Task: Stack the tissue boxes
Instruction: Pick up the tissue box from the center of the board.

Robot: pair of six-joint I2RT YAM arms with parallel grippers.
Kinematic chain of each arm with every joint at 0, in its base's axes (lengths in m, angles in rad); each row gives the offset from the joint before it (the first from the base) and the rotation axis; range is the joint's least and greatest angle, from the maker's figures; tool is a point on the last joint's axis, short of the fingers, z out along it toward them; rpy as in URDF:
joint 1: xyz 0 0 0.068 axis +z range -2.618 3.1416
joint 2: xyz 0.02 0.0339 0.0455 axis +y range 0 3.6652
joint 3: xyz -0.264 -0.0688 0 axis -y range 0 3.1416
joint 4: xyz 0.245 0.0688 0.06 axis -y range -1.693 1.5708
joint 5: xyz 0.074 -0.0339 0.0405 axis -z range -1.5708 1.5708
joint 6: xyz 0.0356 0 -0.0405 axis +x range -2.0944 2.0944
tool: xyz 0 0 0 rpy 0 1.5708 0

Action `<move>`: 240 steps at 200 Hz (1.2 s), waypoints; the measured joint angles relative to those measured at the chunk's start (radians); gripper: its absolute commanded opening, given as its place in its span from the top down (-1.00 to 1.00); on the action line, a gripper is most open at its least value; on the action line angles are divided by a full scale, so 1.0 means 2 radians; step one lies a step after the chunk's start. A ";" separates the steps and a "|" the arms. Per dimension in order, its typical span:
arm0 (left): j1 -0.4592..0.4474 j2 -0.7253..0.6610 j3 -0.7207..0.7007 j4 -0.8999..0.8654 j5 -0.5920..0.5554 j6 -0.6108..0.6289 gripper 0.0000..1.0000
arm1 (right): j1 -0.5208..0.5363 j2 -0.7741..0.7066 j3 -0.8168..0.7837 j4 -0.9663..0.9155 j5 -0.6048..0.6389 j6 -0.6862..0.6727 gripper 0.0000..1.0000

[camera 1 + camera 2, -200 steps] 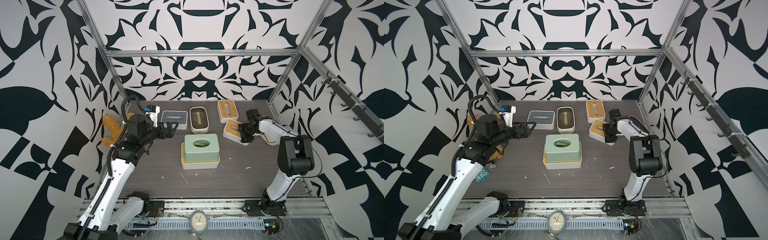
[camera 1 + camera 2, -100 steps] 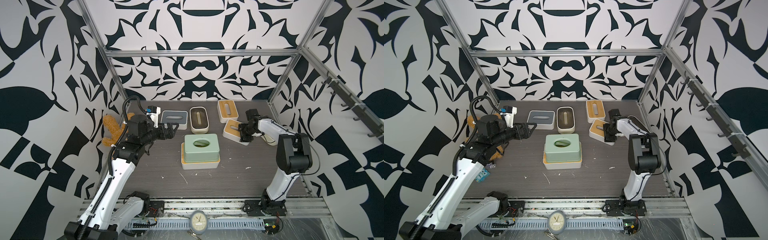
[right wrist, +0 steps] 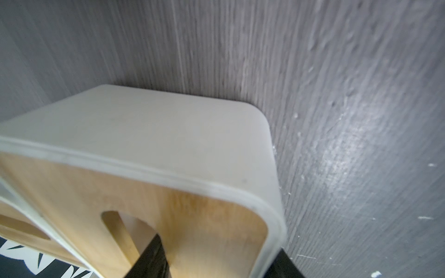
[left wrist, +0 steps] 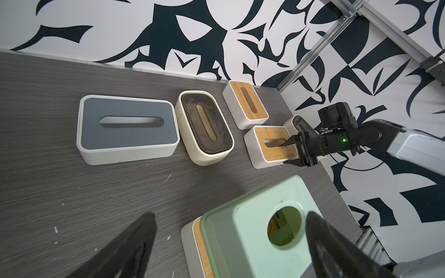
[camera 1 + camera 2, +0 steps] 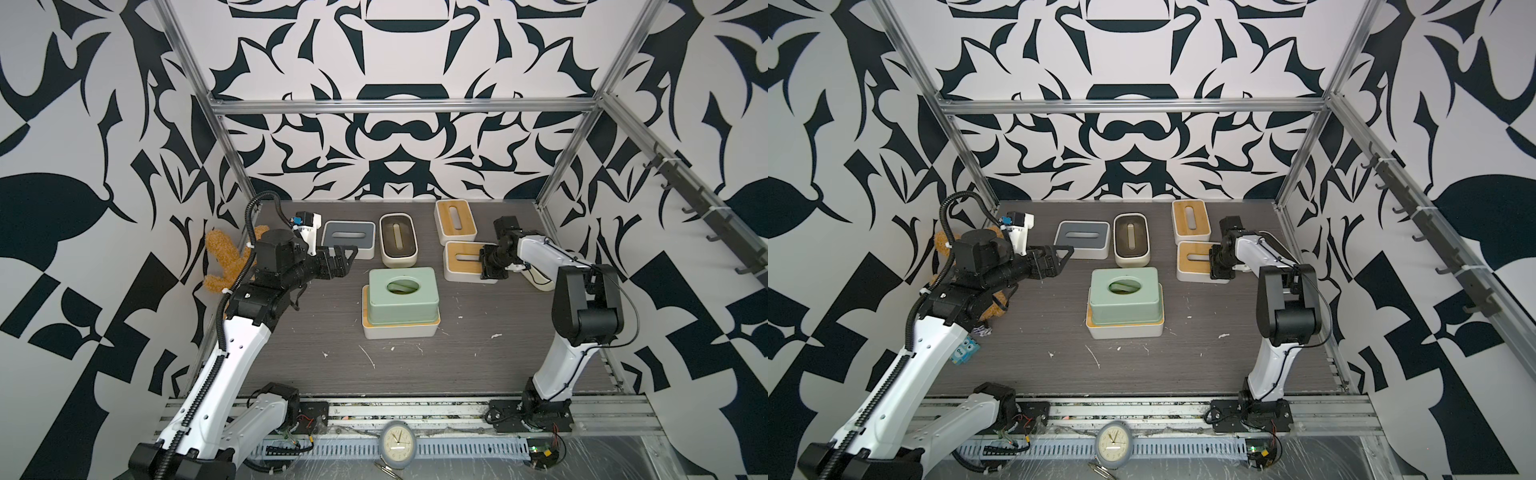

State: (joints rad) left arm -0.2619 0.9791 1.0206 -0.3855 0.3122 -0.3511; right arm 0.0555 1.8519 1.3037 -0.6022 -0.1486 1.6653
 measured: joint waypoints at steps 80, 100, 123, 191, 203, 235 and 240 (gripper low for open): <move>0.000 0.016 0.000 0.031 0.033 -0.035 -0.99 | -0.001 -0.044 -0.011 0.016 0.006 -0.061 0.50; 0.000 0.016 -0.001 0.058 0.051 -0.054 -0.99 | -0.001 -0.072 -0.011 0.016 0.002 -0.080 0.50; 0.000 0.018 -0.010 0.100 0.071 -0.080 -0.99 | -0.001 -0.108 -0.009 0.022 -0.013 -0.092 0.52; -0.057 0.081 -0.015 0.210 0.086 -0.119 -0.99 | 0.000 -0.151 0.005 0.081 -0.117 -0.085 0.54; -0.077 0.099 -0.010 0.224 0.083 -0.116 -0.99 | 0.002 -0.151 0.007 0.090 -0.133 -0.082 0.55; -0.107 0.153 0.008 0.264 0.084 -0.104 -0.99 | 0.010 -0.155 0.015 0.116 -0.166 -0.073 0.55; -0.108 0.162 0.012 0.270 0.084 -0.102 -0.99 | 0.012 -0.157 0.015 0.120 -0.170 -0.072 0.55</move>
State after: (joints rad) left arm -0.4782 1.3025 1.0454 0.1543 0.4797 -0.5560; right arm 0.0803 1.5375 1.3342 -0.3622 -0.4885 1.5211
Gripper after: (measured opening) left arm 0.994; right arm 0.510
